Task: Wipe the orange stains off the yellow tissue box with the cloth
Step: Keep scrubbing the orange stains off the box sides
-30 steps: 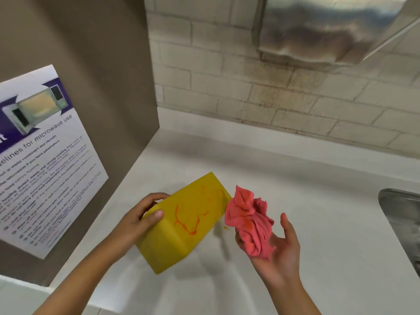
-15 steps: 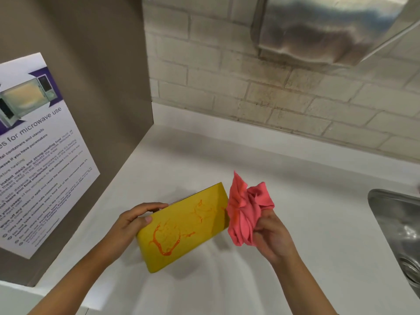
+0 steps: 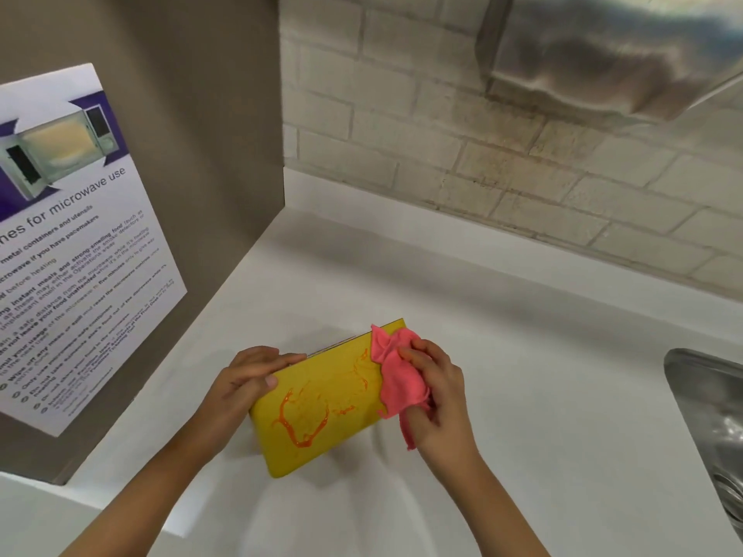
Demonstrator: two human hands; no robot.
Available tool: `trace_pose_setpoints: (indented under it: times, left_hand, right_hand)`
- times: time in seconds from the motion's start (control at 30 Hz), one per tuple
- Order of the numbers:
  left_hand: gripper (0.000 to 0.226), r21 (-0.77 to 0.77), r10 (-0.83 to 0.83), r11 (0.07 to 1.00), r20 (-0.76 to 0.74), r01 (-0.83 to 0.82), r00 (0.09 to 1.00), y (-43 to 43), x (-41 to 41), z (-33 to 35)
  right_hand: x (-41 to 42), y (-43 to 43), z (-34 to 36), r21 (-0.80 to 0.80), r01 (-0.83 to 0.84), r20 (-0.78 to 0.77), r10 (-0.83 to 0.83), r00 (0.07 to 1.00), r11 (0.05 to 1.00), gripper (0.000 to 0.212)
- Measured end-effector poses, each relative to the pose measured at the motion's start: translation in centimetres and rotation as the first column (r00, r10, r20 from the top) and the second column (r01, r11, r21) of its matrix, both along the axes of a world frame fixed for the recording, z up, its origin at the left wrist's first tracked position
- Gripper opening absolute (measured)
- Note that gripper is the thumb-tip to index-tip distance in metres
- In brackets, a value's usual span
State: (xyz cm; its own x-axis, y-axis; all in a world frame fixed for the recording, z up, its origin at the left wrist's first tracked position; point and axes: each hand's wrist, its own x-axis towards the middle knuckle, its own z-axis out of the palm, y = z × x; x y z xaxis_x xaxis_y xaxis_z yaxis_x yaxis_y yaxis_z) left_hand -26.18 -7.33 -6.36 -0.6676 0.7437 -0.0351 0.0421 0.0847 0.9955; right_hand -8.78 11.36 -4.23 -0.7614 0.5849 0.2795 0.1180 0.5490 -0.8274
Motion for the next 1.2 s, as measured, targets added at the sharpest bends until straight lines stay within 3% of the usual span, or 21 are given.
trace_pose_setpoints:
  times: [0.17,0.27,0.47,0.57,0.77,0.93,1.2]
  left_hand:
    - [0.035,0.025,0.022,0.999,-0.007,-0.022,1.0,0.0,0.6,0.3]
    - [0.034,0.046,0.022,0.999,-0.013,-0.021,1.0,0.1,1.1,0.4]
    - [0.034,0.049,0.038,0.998,-0.018,-0.037,0.999,0.1,1.3,0.5]
    - [0.034,0.042,0.035,0.999,-0.019,-0.034,0.999,0.1,1.3,0.4]
    - [0.04,0.026,0.102,0.994,0.037,-0.103,0.994,0.1,0.9,-0.1]
    - [0.037,0.034,0.064,0.997,0.022,-0.064,0.998,0.1,0.9,-0.2]
    - [0.033,0.043,0.062,0.997,-0.03,-0.061,0.998,0.0,1.3,-0.5]
  right_hand:
    - [-1.5,-1.7,0.0,0.085,0.241,0.058,-0.247,0.967,0.967,0.052]
    - [-2.6,-1.6,-0.2,0.126,0.34,0.044,-0.347,0.937,0.932,0.04]
    - [-3.4,-1.4,0.2,0.097,0.316,-0.059,-0.311,0.948,0.944,0.024]
    - [-4.2,-1.6,0.4,0.129,0.29,-0.036,-0.288,0.957,0.948,0.022]
    - [-3.4,-1.2,-0.5,0.249,0.055,0.019,-0.061,0.998,0.967,0.019]
    - [-3.3,0.4,-0.5,0.068,0.213,-0.03,-0.211,0.977,0.975,0.016]
    - [-3.2,-2.1,-1.1,0.184,0.099,-0.042,-0.092,0.995,0.978,0.017]
